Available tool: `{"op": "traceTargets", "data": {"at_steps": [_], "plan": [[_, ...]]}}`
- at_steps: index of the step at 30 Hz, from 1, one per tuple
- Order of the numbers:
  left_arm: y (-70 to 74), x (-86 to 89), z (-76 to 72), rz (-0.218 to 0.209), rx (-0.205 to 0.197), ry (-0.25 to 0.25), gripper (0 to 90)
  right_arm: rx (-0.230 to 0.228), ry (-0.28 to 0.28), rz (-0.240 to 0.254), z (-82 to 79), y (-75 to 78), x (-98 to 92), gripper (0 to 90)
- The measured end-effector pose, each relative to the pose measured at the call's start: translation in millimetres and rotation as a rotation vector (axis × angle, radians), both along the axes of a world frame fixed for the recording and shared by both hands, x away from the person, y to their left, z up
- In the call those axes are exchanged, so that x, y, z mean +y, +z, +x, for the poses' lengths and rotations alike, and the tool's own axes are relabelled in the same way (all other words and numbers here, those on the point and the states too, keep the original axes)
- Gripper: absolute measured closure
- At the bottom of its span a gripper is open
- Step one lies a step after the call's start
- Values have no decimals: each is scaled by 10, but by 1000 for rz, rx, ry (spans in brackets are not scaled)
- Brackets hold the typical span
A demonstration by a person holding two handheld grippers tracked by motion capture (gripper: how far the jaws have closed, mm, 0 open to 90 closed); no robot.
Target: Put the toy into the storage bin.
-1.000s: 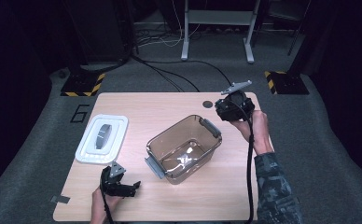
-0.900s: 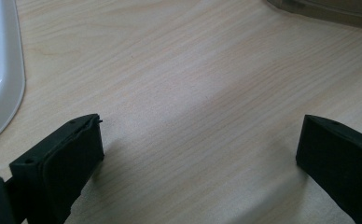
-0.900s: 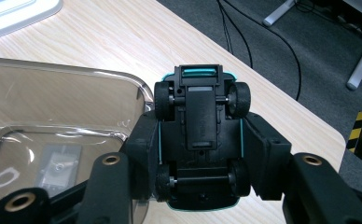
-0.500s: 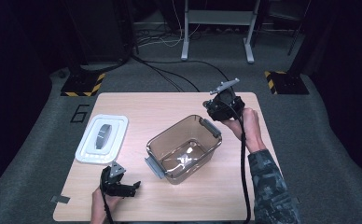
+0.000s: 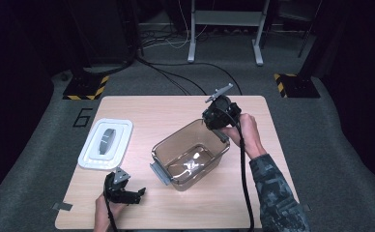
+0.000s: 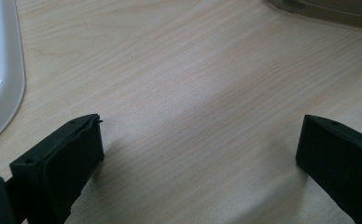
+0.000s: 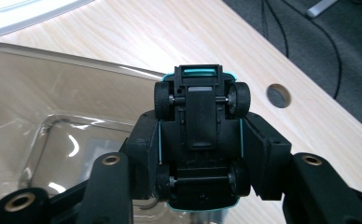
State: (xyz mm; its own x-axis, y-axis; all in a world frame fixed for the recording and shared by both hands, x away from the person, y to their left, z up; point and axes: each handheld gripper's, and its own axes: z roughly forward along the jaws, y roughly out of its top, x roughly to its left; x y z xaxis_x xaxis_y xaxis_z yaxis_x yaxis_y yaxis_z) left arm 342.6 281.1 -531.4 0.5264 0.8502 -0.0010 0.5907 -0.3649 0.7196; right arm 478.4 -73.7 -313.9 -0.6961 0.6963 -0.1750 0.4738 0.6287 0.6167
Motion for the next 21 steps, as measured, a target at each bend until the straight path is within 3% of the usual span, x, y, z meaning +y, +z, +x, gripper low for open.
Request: {"op": "traceTargets", "data": {"at_steps": [15, 21], "plan": [[1, 1, -1, 2, 0, -2, 6, 83, 69, 6, -2, -108, 196, 512], [2, 4, 0, 5, 1, -4, 6, 115, 67, 4, -21, -144, 264, 512]]}}
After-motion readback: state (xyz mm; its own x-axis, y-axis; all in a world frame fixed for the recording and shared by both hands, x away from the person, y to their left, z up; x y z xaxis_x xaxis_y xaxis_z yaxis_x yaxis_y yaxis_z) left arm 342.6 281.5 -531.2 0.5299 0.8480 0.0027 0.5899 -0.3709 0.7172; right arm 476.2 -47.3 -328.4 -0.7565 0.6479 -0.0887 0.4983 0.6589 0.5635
